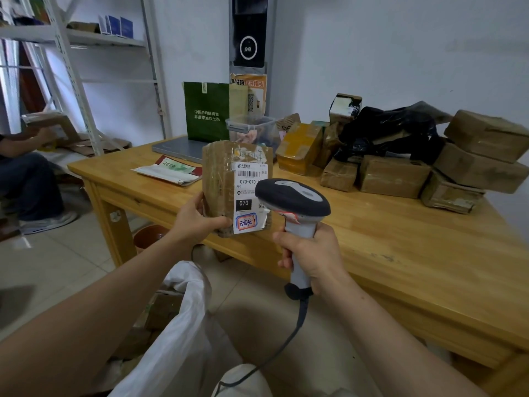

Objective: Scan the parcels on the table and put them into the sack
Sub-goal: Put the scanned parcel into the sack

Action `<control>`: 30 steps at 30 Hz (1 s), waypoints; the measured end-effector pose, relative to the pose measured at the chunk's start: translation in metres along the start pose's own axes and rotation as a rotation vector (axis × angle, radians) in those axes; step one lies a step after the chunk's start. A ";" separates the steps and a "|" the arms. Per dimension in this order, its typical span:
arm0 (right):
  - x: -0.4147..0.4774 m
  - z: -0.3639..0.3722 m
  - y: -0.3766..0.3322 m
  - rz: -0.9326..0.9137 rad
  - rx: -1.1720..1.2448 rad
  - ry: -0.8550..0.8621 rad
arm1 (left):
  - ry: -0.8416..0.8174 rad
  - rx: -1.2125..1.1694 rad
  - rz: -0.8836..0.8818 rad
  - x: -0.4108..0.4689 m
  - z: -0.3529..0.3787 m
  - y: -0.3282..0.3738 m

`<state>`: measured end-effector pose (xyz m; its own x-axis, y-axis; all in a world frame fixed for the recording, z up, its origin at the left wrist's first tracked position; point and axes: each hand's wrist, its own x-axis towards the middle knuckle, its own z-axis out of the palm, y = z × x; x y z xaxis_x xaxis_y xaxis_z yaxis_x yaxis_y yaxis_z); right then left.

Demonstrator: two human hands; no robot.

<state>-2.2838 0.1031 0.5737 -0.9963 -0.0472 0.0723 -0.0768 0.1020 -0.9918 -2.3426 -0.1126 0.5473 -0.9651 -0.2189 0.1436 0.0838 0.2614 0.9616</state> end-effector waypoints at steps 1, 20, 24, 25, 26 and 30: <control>0.000 0.000 0.000 0.000 0.003 -0.001 | 0.003 -0.001 -0.002 0.001 0.000 -0.001; -0.017 0.093 0.062 0.285 -0.010 -0.341 | 0.196 0.484 -0.501 -0.098 -0.166 -0.144; -0.012 0.102 0.075 0.336 -0.036 -0.351 | 0.019 0.908 -0.581 -0.098 -0.155 -0.189; -0.010 0.103 0.077 0.355 -0.038 -0.346 | -0.012 0.934 -0.550 -0.096 -0.147 -0.196; -0.008 0.103 0.078 0.368 -0.036 -0.341 | -0.061 0.941 -0.525 -0.092 -0.138 -0.204; 0.002 0.102 0.085 0.388 -0.016 -0.317 | -0.291 0.805 -0.460 -0.072 -0.104 -0.225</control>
<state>-2.2879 0.0100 0.4783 -0.8906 -0.3025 -0.3396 0.2940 0.1866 -0.9374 -2.2659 -0.2534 0.3446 -0.8937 -0.2476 -0.3741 -0.4075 0.7968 0.4462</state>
